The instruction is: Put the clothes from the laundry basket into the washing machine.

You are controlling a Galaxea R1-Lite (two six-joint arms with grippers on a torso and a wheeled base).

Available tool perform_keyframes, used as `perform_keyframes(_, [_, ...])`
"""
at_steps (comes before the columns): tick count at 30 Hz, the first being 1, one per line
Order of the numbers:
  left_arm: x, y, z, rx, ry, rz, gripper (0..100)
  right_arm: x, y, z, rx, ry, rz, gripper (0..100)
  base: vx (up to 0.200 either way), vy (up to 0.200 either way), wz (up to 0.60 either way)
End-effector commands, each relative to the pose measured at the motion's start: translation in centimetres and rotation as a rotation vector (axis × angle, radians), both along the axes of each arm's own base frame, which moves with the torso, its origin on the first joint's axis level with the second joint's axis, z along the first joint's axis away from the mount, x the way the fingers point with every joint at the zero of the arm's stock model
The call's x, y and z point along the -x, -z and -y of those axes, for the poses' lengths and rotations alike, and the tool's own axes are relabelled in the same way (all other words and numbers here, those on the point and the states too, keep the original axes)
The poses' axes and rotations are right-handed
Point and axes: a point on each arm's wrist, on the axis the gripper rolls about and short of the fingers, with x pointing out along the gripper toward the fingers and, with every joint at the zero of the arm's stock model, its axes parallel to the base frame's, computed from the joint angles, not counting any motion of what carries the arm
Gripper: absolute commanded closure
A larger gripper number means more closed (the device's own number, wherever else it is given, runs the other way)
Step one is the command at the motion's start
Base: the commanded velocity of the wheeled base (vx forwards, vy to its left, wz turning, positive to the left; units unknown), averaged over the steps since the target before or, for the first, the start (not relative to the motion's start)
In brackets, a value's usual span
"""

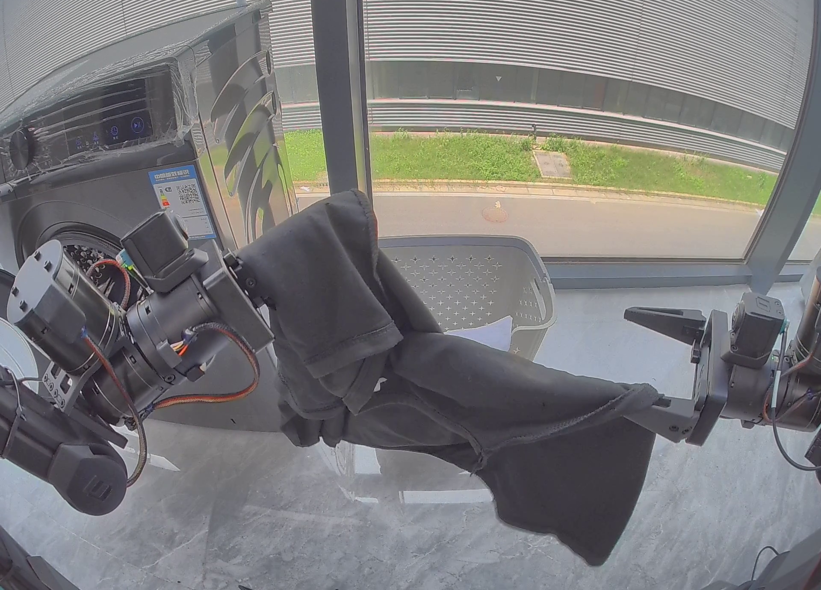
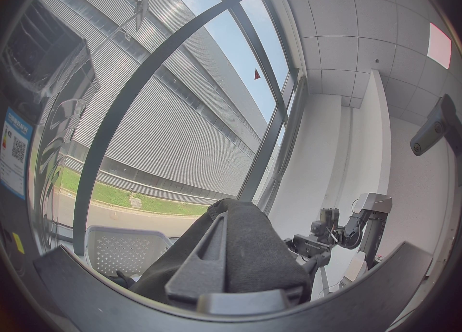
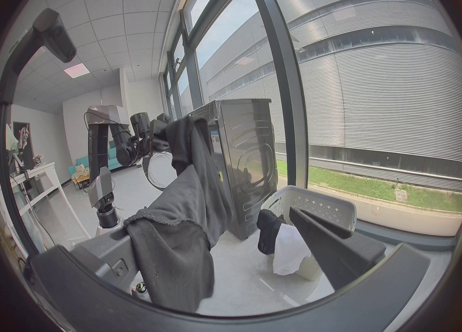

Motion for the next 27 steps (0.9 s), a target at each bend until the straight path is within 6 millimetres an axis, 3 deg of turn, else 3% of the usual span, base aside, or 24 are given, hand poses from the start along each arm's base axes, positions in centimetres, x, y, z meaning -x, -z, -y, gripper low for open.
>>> perform_keyframes(1, [-0.7, -0.6, 0.3, 0.01, 0.0, 0.018, 100, 0.4, 1.4, 0.1, 0.023, 0.0, -0.054, 0, 0.0, 0.0, 0.0])
perform_keyframes(17, [-3.0, -2.5, -0.1, 0.029, -0.057, 0.055, 100, 2.1, 4.9, 1.8, 0.076, 0.062, -0.19, 0, 0.0, 0.0, 0.0])
perform_keyframes(22, [-2.6, -2.4, 0.8, 0.021, -0.016, 0.05, 100, 0.3, 4.6, 0.8, 0.081, 0.037, -0.186, 0, 0.0, 0.0, 0.0])
perform_keyframes(27, [-1.9, -2.0, 2.8, 0.014, 0.065, 0.042, 100, -3.1, 3.7, -2.5, 0.079, -0.051, -0.151, 0, 0.0, 0.0, 0.0])
